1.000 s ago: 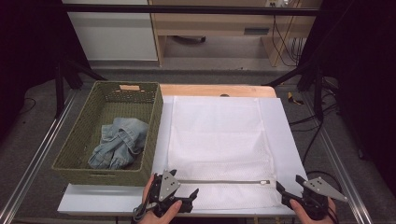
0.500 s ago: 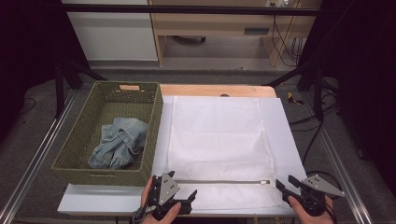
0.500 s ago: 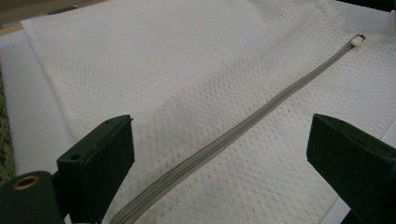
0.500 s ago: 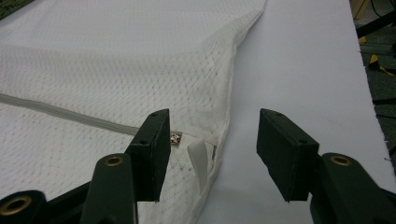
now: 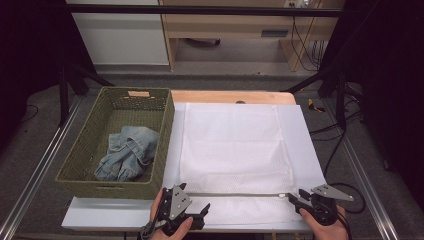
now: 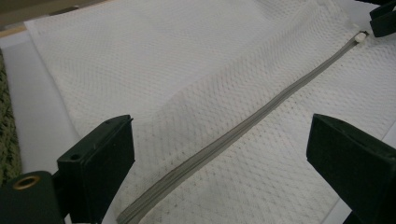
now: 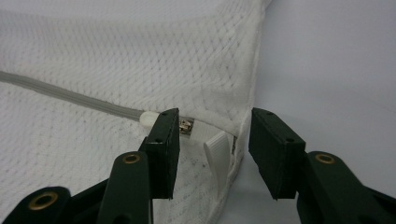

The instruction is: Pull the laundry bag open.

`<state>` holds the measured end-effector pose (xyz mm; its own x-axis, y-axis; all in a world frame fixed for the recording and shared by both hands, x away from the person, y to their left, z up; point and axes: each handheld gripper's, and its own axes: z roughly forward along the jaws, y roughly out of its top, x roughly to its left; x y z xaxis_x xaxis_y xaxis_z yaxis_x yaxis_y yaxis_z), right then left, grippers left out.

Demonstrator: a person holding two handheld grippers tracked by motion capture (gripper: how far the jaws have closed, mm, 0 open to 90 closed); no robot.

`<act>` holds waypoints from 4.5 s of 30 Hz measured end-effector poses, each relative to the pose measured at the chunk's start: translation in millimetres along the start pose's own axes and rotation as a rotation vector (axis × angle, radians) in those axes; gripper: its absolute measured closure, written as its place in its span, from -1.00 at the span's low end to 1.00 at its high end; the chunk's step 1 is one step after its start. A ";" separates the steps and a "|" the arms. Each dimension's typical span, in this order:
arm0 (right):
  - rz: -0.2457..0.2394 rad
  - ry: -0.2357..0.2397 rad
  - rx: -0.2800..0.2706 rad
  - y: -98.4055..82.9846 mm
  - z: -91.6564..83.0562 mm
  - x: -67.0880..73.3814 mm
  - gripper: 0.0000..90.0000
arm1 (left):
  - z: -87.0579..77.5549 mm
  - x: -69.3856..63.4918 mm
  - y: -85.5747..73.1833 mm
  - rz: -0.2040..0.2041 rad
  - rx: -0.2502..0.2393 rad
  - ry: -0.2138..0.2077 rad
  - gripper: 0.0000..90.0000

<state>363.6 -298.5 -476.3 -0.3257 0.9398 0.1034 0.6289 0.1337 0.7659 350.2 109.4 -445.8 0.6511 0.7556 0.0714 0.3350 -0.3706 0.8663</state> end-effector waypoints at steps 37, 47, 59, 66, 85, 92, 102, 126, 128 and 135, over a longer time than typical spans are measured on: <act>-0.132 -0.051 0.047 -3.1 7.3 12.3 0.82 | -1.5 3.4 1.8 0.010 0.008 -0.002 -0.84; -0.118 -0.031 -0.058 6.0 -2.8 12.6 0.90 | -0.9 3.8 2.1 0.008 0.010 0.000 -0.81; -0.134 -0.016 -0.171 16.4 -9.7 22.2 0.91 | -1.7 7.7 6.5 -0.011 0.013 -0.006 -0.77; -0.126 -0.015 -0.196 18.8 -12.5 22.5 0.90 | -1.4 7.4 14.0 -0.007 0.000 -0.021 -0.77; -0.126 0.010 -0.233 23.1 -8.6 22.4 0.91 | 29.8 -13.1 58.0 0.024 -0.054 -0.086 -0.66; -0.124 0.020 -0.232 21.6 -6.0 22.3 0.91 | 52.4 -23.9 65.5 -0.016 -0.077 -0.124 -0.70; -0.173 0.013 -0.239 19.4 1.0 22.1 0.90 | 68.0 -41.7 75.1 -0.052 -0.144 -0.175 -0.57; -0.193 0.018 -0.257 21.1 3.6 21.8 0.90 | 98.1 -77.7 77.3 0.017 -0.094 -0.253 -0.27; -0.201 0.023 -0.262 22.1 4.1 22.3 0.90 | 99.8 -79.1 79.0 0.010 -0.098 -0.259 -0.27; -0.209 0.020 -0.267 22.5 2.5 25.0 0.90 | 104.4 -84.2 79.6 0.033 -0.069 -0.279 -0.25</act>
<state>371.4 -271.2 -458.0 -0.4433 0.8941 -0.0636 0.3403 0.2335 0.9109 393.1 -40.1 -434.5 0.8263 0.5625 -0.0299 0.2693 -0.3478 0.8981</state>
